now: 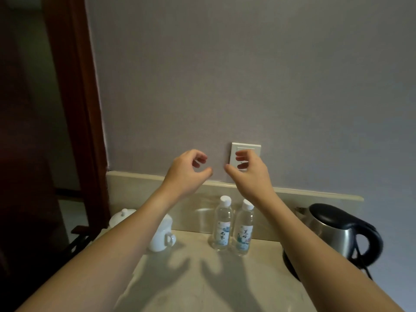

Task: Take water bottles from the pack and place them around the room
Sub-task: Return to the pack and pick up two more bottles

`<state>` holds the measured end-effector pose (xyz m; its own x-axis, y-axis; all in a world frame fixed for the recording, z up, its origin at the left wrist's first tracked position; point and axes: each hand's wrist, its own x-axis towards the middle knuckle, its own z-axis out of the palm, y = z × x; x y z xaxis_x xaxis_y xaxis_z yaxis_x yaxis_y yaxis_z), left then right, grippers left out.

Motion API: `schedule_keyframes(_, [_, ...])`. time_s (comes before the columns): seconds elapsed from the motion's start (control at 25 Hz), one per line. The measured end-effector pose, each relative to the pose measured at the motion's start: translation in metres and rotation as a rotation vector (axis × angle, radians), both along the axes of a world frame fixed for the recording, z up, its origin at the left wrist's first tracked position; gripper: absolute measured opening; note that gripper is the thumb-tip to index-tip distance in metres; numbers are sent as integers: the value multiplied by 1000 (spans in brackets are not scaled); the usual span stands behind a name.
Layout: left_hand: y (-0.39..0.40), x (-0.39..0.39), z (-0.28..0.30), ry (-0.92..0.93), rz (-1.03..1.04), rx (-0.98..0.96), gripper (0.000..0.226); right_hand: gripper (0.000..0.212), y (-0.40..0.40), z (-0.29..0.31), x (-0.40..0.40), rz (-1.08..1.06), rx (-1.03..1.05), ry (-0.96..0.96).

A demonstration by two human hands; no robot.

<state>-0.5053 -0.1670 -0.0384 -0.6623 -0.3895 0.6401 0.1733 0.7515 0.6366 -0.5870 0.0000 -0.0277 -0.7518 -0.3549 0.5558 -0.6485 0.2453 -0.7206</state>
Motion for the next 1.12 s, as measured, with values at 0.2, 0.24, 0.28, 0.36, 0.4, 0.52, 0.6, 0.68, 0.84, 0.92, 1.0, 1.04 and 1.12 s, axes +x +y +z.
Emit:
schedule_keyframes(0.2, [-15,58,-5,8,120,32,41,46,-50,-4,34,190,32,16])
schedule_keyframes(0.24, [-21,78,-7,-2,177,30,42,44,-66,-3,46,253,25,14])
schedule_keyframes(0.28, [-28,99,-8,-14,237,33,43,42,-83,-2,60,319,15,5])
schedule_keyframes(0.36, [-42,153,-13,-43,382,50,43,39,-116,-4,96,464,2,-14])
schedule_keyframes(0.4, [-47,182,-17,-54,457,61,42,39,-130,-8,116,535,-5,-16])
schedule_keyframes(0.52, [-52,286,-32,-78,695,90,43,45,-173,-23,192,755,-10,-26])
schedule_keyframes(0.6, [-48,357,-41,-69,837,126,41,44,-194,-30,252,903,-2,-46])
schedule_keyframes(0.68, [-41,426,-45,-34,975,172,33,43,-213,-34,319,1050,25,-54])
schedule_keyframes(0.84, [-34,540,-48,63,1168,194,25,44,-239,-36,449,1275,39,-6])
schedule_keyframes(0.92, [-37,589,-49,92,1241,194,24,44,-251,-35,508,1368,33,15])
schedule_keyframes(1.0, [-43,635,-50,124,1305,209,24,46,-265,-37,560,1442,46,9])
schedule_keyframes(1.04, [-48,659,-50,136,1335,214,24,47,-275,-39,584,1466,61,5])
schedule_keyframes(1.12, [-63,698,-50,149,1373,216,25,47,-297,-42,621,1483,84,-6])
